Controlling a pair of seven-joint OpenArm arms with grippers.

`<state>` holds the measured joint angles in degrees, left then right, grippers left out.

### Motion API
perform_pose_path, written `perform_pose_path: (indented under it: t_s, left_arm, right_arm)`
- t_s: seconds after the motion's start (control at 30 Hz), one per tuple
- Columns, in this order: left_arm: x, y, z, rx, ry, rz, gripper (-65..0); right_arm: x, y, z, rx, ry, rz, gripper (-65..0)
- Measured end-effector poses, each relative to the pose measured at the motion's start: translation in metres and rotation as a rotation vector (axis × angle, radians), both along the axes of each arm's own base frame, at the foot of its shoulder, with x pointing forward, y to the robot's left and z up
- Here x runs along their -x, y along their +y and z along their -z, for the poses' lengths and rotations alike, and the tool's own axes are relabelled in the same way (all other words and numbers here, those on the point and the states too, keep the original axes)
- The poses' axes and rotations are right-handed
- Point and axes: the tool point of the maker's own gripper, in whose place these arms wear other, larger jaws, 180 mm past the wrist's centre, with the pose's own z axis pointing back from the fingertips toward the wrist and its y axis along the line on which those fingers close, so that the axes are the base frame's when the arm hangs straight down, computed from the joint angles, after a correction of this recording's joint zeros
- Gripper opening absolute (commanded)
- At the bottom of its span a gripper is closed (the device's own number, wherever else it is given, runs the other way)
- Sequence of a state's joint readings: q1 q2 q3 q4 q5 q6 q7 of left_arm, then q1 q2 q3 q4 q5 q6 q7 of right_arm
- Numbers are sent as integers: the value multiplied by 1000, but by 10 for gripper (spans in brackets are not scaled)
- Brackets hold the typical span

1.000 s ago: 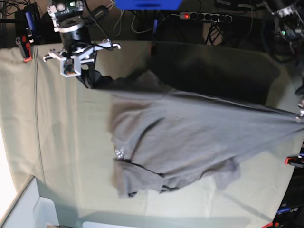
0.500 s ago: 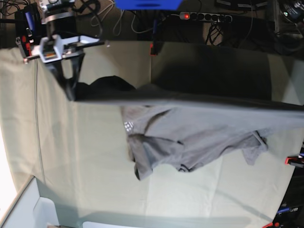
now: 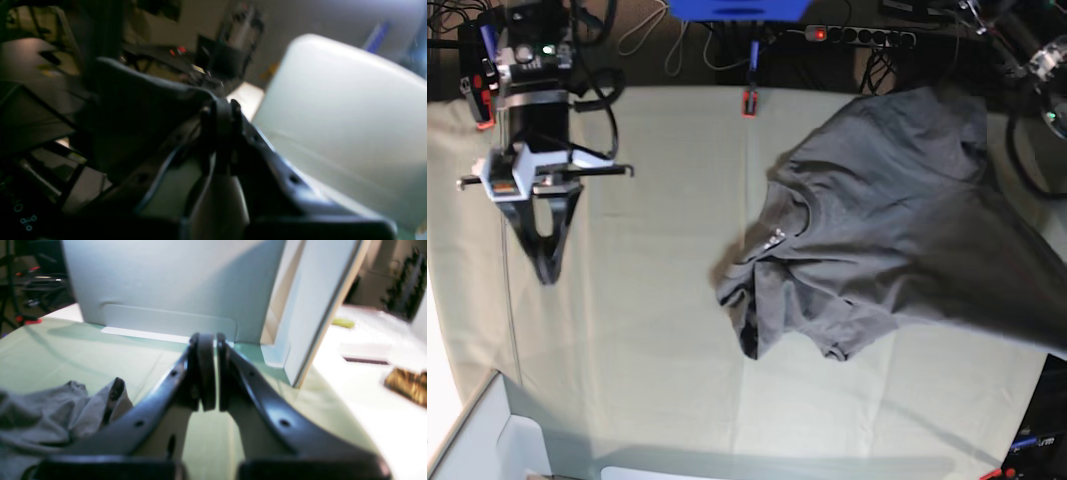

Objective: Layout the t-shirt on the table in an organized manner, then fold the t-shirt properly
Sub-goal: 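Reach the right gripper over and grasp the t-shirt's hem edge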

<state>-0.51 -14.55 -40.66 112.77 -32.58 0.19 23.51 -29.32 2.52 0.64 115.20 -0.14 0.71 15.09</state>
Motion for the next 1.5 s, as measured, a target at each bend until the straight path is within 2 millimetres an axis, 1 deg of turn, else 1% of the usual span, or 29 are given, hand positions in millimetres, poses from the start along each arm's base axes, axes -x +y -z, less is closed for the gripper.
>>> perform_pose_path:
  t_s: [0.07, 0.13, 0.17, 0.2, 0.27, 0.3, 0.37, 0.43, 0.47, 0.57, 0.67, 0.73, 0.77, 0.83, 0.87, 0.93, 1.03, 1.13, 1.2, 1.33, 1.43, 1.5]
  left_arm:
    - [-4, -6, 4, -18, 20, 11, -648]
    - [-4, -1, 10, -17, 30, -2, -648]
    - [-5, 5, 17, -6, 39, -18, -648]
    - [-5, 10, 30, 13, 71, -28, -648]
    - [-6, 12, 54, 48, 135, -26, -648]
    - [-5, 13, 61, 60, 154, -27, -648]
    - [0, 19, 67, 62, 166, -40, -648]
    - [9, 29, 70, 64, 169, -71, -648]
    - [14, 33, 73, 62, 180, -89, -648]
    - [26, 38, 86, 68, 222, -101, -647]
    - [41, 49, 95, 66, 254, -140, -646]
    - [51, 53, 102, 63, 277, -154, -646]
    - [55, 55, 109, 66, 297, -159, -646]
    - [66, 61, 134, 87, 368, -174, -647]
    - [71, 62, 146, 103, 403, -177, -647]
    - [80, 62, 163, 120, 451, -179, -647]
    - [92, 66, 176, 125, 489, -194, -648]
    - [100, 69, 191, 144, 531, -201, -648]
    - [105, 70, 200, 155, 550, -209, -648]
    - [115, 68, 219, 188, 595, -219, -648]
    - [115, 69, 217, 184, 587, -222, -648]
    - [117, 68, 219, 184, 592, -223, -648]
  right_arm:
    - [3, 11, 13, -40, 51, -9, -650]
    - [7, 32, 36, -74, 145, -54, -650]
    - [10, 48, 50, -93, 203, -92, -650]
    - [13, 63, 61, -107, 245, -132, -650]
    - [22, 93, 82, -114, 332, -221, -650]
    - [28, 109, 94, -107, 382, -279, -645]
    - [36, 139, 118, -74, 482, -385, -590]
    - [44, 161, 137, -28, 563, -475, -520]
    - [46, 168, 142, -10, 586, -504, -478]
    - [57, 187, 152, 39, 628, -590, -368]
    - [71, 207, 157, 49, 643, -662, -298]
    - [77, 218, 165, 68, 656, -704, -287]
    - [81, 225, 172, 90, 668, -733, -287]
    - [90, 236, 182, 111, 688, -788, -287]
    - [91, 240, 186, 133, 686, -804, -287]
    - [96, 243, 200, 163, 719, -831, -286]
    - [100, 246, 216, 192, 755, -850, -285]
    - [99, 247, 227, 209, 767, -850, -285]
    - [99, 248, 240, 230, 807, -842, -285]
    - [92, 259, 244, 229, 803, -840, -285]
    - [90, 271, 245, 222, 803, -850, -285]
    - [87, 273, 247, 225, 797, -850, -285]
